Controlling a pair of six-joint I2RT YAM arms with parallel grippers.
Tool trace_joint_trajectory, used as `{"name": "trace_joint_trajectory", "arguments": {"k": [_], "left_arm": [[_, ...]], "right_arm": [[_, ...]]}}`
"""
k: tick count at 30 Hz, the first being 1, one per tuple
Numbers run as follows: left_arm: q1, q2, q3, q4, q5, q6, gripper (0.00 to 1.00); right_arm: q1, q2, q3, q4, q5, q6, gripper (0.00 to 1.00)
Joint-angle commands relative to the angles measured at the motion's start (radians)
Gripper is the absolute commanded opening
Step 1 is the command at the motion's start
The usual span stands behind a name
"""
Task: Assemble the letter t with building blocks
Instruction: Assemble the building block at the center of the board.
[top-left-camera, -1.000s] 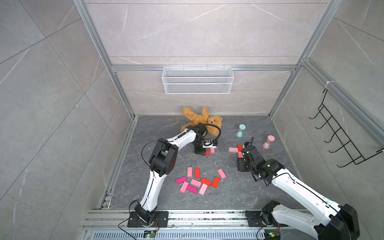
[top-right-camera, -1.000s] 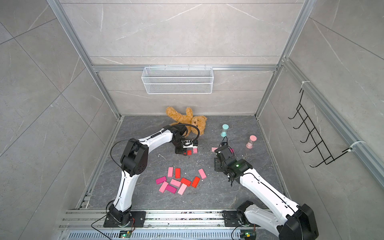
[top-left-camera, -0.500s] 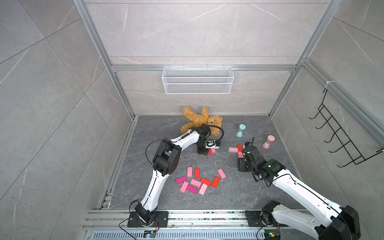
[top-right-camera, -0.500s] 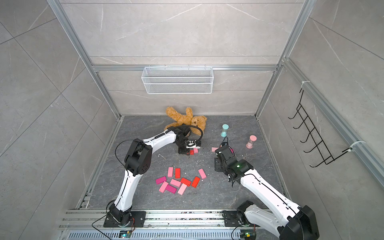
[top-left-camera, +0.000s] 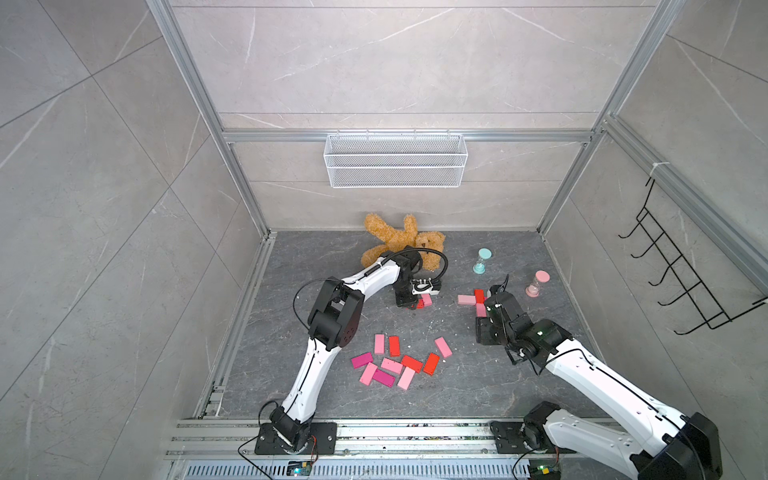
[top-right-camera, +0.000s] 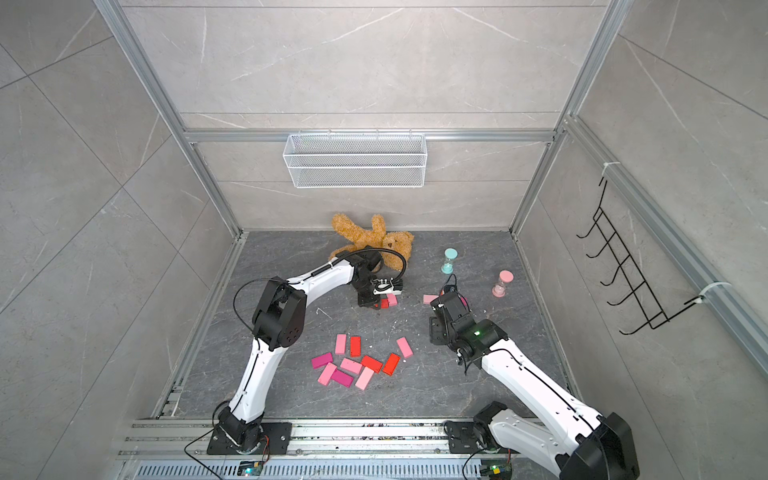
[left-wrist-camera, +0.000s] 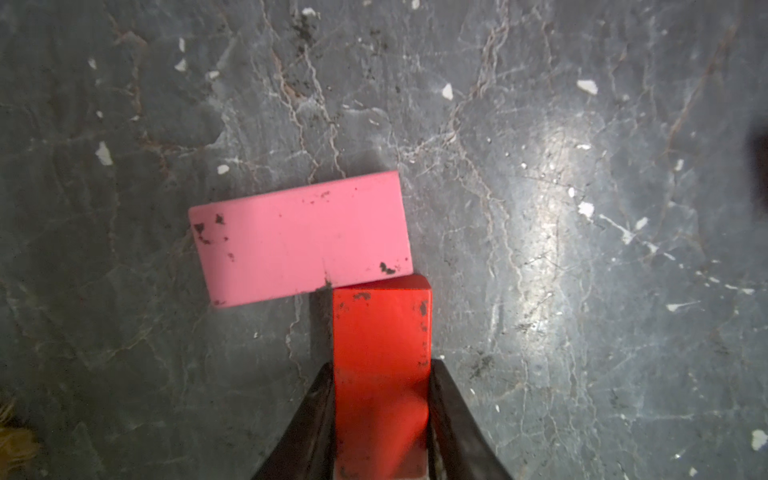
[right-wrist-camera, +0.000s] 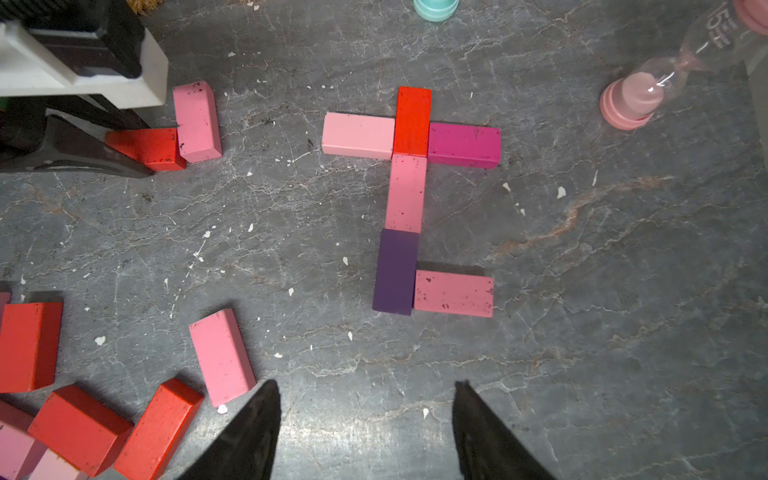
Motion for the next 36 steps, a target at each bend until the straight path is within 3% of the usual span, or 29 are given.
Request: {"name": "trace_joint_trajectory", "arguments": {"k": [1, 22, 36], "left_arm": [[0.011, 0.052, 0.005, 0.008, -0.036, -0.021, 0.11], [0.029, 0.060, 0.006, 0.018, -0.068, -0.037, 0.16], [0.031, 0.059, -0.005, 0.027, -0.081, -0.030, 0.32]], "right_arm": [[-0.004, -0.017, 0.001, -0.020, 0.014, -0.004, 0.67], [-0.003, -0.011, 0.003, -0.022, 0.000, 0.000, 0.67], [-0.003, 0.005, -0.001, -0.002, -0.071, -0.018, 0.67]]}}
